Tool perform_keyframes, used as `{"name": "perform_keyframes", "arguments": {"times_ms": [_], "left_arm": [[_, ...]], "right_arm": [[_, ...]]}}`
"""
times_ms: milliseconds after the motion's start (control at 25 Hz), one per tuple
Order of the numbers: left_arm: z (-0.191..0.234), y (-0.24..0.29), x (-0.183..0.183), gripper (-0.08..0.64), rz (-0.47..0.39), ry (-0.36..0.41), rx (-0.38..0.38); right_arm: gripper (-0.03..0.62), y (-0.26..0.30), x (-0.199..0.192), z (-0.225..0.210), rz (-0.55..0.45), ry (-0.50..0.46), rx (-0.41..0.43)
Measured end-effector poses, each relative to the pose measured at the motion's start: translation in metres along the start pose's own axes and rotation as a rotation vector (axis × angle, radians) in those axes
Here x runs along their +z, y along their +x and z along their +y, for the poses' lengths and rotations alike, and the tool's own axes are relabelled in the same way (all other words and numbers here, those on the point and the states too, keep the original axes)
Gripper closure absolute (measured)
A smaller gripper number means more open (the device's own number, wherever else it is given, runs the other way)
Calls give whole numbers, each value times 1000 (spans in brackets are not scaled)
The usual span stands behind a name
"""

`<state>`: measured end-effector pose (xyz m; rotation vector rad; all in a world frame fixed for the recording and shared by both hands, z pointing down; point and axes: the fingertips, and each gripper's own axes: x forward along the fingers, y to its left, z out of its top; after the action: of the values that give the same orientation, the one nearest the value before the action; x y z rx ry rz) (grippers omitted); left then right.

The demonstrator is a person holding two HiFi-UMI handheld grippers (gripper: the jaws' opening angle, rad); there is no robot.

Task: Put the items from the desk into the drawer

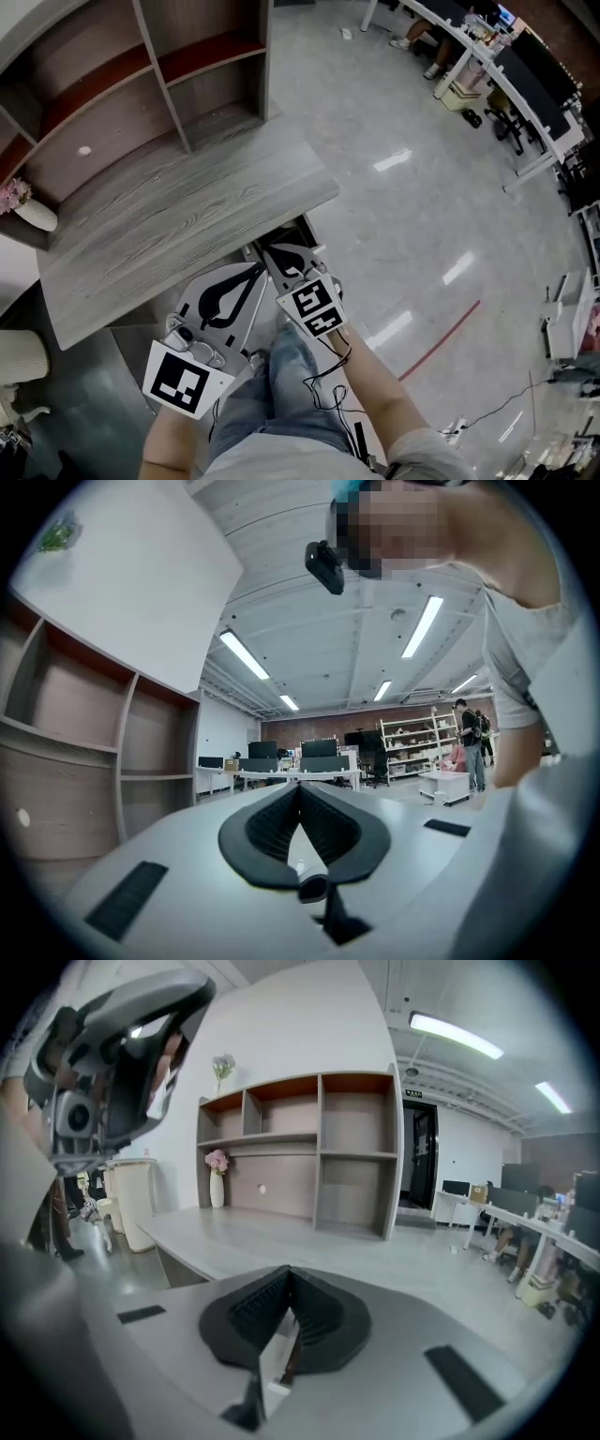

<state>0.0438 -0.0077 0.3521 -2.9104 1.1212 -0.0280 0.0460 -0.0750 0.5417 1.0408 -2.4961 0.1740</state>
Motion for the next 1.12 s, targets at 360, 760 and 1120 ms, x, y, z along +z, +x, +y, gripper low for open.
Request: {"name": "perform_keyframes", "arguments": {"times_ms": [360, 760, 1120], "left_arm": [[-12, -18, 33, 552, -22, 54, -30], [-25, -43, 55, 552, -50, 73, -17], [-34, -69, 62, 552, -43, 75, -12]], "right_arm": [[583, -76, 109, 32, -203, 76, 84], [583, -152, 174, 62, -360, 52, 117], [583, -192, 197, 97, -460, 59, 157]]}}
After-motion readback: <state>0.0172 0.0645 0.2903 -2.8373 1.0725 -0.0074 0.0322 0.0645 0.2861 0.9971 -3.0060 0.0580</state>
